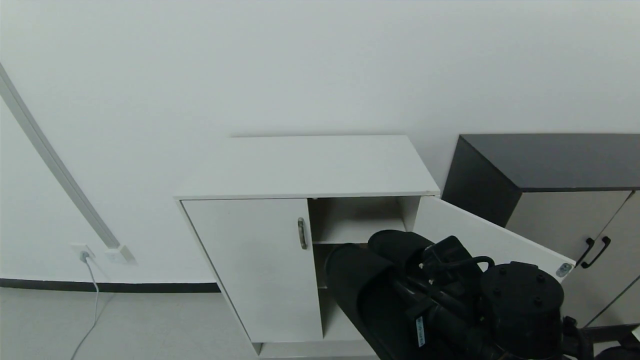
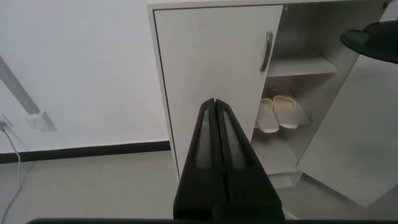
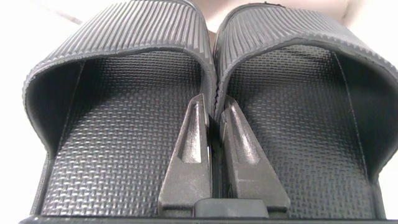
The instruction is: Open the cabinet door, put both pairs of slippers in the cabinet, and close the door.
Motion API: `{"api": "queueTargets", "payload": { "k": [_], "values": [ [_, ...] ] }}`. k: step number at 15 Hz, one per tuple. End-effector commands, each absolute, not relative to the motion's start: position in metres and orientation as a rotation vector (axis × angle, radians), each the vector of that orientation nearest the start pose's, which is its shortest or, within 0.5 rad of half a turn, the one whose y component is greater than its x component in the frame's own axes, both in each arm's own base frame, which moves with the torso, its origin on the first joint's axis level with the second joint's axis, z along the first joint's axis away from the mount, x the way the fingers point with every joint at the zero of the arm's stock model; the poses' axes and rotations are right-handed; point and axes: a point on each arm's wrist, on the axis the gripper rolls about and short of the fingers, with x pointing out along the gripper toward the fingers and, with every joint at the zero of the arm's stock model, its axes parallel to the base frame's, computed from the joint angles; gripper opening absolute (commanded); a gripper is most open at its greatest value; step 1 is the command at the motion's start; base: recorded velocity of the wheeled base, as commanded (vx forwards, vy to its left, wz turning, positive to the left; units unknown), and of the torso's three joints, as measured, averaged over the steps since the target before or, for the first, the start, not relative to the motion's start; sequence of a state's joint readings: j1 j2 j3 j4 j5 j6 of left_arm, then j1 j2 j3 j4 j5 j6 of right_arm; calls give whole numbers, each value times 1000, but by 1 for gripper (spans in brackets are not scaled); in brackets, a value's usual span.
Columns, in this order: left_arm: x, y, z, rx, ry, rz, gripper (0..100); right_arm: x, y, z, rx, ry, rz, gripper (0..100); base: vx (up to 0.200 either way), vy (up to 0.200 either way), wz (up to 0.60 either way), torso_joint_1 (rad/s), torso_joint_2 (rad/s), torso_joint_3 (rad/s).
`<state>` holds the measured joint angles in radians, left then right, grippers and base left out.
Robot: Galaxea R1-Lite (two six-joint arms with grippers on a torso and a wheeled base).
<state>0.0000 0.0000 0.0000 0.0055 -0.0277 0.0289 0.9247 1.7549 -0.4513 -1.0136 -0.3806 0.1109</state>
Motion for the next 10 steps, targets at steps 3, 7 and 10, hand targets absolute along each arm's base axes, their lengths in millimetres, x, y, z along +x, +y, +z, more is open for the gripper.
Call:
{"api": "queueTargets", "payload": {
  "k": [3, 7, 10],
  "values": [
    [-23, -1, 75, 29, 6, -28, 0, 169, 211, 117, -73, 265, 526, 0, 0, 0, 0, -227, 543, 317],
    [-23, -1, 75, 29, 4, -28, 0, 169, 211, 117, -73, 265, 528, 0, 0, 0, 0, -205, 522, 316],
    [-23, -1, 75, 29, 6, -28, 0, 168, 211, 116, -75, 266, 529, 0, 0, 0, 0, -185, 509, 323]
  ]
}}
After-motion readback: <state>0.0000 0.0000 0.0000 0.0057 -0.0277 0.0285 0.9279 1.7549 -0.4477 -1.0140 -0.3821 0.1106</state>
